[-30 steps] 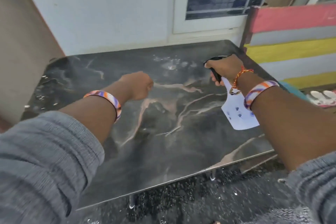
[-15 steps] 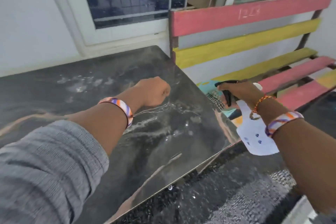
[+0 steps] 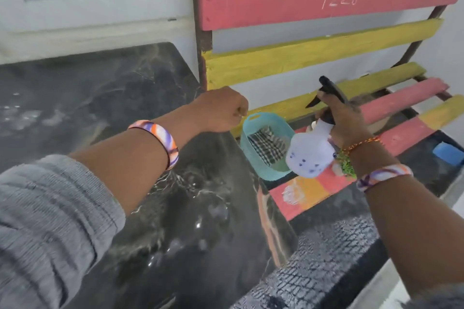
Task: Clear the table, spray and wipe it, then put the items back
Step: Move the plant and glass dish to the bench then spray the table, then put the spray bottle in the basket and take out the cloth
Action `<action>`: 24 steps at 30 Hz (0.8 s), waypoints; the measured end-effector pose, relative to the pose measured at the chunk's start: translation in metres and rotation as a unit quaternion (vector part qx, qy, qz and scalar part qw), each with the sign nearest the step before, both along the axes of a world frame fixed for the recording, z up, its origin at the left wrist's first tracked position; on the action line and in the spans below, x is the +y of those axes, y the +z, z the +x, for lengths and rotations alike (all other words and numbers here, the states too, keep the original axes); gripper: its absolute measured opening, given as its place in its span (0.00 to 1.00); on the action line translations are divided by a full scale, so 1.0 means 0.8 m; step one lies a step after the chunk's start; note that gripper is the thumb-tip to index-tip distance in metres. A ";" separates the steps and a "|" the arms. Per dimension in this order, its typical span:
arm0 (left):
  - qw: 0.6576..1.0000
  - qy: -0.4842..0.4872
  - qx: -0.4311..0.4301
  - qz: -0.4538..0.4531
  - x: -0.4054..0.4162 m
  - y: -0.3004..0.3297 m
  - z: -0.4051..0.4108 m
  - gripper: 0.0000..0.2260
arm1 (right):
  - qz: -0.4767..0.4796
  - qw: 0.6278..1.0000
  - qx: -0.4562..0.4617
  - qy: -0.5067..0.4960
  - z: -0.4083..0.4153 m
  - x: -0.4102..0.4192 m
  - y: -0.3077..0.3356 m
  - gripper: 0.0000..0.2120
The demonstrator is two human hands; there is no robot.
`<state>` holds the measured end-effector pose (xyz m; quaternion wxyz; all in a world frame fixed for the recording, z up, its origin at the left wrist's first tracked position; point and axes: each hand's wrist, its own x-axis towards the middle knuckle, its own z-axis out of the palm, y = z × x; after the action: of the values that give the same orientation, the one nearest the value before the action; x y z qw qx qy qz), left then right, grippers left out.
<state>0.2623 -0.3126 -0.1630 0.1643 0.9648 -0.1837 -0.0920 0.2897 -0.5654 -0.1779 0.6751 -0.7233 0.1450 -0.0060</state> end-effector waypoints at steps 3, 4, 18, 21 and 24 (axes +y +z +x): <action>0.999 -0.023 0.018 -0.019 -0.034 -0.013 0.026 0.15 | 0.065 0.997 0.034 -0.028 0.024 -0.013 -0.039 0.11; 0.999 -0.028 0.033 -0.020 -0.044 -0.019 0.035 0.15 | 0.084 0.996 0.040 -0.015 0.032 -0.016 -0.055 0.15; 0.944 0.119 0.301 0.069 -0.163 -0.204 0.174 0.17 | 0.146 0.915 0.187 0.325 0.138 -0.082 -0.211 0.32; 0.941 0.127 0.294 0.112 -0.180 -0.238 0.183 0.10 | 0.134 0.898 0.203 0.367 0.141 -0.094 -0.231 0.27; 0.940 0.150 0.293 0.091 -0.194 -0.255 0.185 0.06 | 0.122 0.882 0.192 0.412 0.140 -0.105 -0.244 0.11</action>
<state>0.4104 -0.4675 -0.3668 0.1340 0.9223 0.0283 -0.3614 0.4019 -0.6491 -0.3735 0.6587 -0.6163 -0.0396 0.4299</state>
